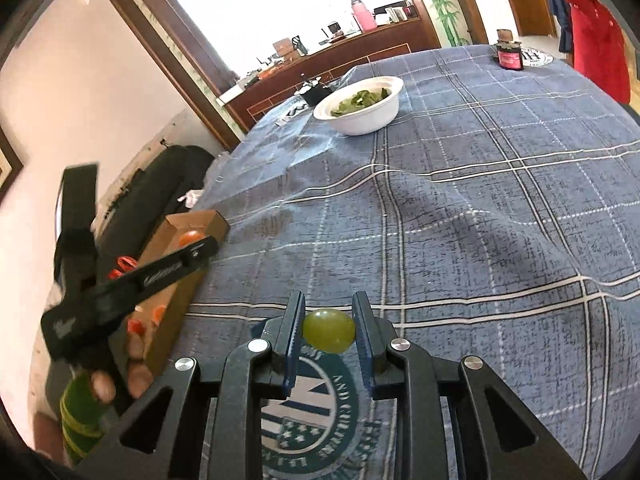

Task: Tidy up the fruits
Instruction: 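Carry the tangerine in left tool over the tray while right tool carries the grape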

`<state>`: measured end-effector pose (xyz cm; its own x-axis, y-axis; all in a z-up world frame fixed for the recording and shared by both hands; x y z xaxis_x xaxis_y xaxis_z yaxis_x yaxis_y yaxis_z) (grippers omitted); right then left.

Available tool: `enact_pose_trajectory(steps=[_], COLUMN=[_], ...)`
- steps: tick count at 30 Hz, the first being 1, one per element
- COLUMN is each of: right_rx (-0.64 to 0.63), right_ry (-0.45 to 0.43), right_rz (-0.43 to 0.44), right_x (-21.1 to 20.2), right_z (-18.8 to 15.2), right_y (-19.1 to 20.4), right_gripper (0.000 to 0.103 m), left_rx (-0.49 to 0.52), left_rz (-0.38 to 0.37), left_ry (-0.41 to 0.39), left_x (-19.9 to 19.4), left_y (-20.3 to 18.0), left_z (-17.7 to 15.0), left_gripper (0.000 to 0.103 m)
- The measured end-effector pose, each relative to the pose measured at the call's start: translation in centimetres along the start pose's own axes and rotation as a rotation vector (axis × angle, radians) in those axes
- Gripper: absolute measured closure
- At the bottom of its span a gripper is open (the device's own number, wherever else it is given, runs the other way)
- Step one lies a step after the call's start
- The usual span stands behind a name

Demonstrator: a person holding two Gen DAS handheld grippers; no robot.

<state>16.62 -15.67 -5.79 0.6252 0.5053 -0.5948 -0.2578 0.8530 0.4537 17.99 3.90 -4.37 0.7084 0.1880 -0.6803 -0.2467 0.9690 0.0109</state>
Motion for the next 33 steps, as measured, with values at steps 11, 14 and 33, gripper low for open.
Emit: enact_pose_trajectory(steps=[11,14,33], right_rx=[-0.021,-0.033,-0.098], right_ry=[-0.025,-0.019,0.041], right_rz=[0.042,0.056,0.125], right_x=[-2.0,-1.9,0.0], right_z=[-0.3,-0.7,-2.7], right_y=[3.5,4.7,10.3], right_gripper=[0.078,0.078,0.078], left_rx=[-0.009,-0.018,-0.054], left_rz=[0.060,0.070,0.138], left_ry=[-0.072,-0.076,-0.082], left_x=[-5.2,-5.9,-7.2], left_y=[3.3,4.4,9.7], left_z=[-0.9,-1.3,-3.0], left_gripper=[0.073,0.073,0.073])
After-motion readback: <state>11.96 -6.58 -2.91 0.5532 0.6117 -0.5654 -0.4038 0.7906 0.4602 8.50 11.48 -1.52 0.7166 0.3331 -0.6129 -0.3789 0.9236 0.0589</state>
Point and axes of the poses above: each gripper's, at about its wrist camera, not at the fingertips, and x roughly the way its jaws point, y to its left, z to its top, the point moved 8 cm from there along x, roughly the way its jaws point, and after that the axes turned 7 degrees about -y, right-handed, at the moved point
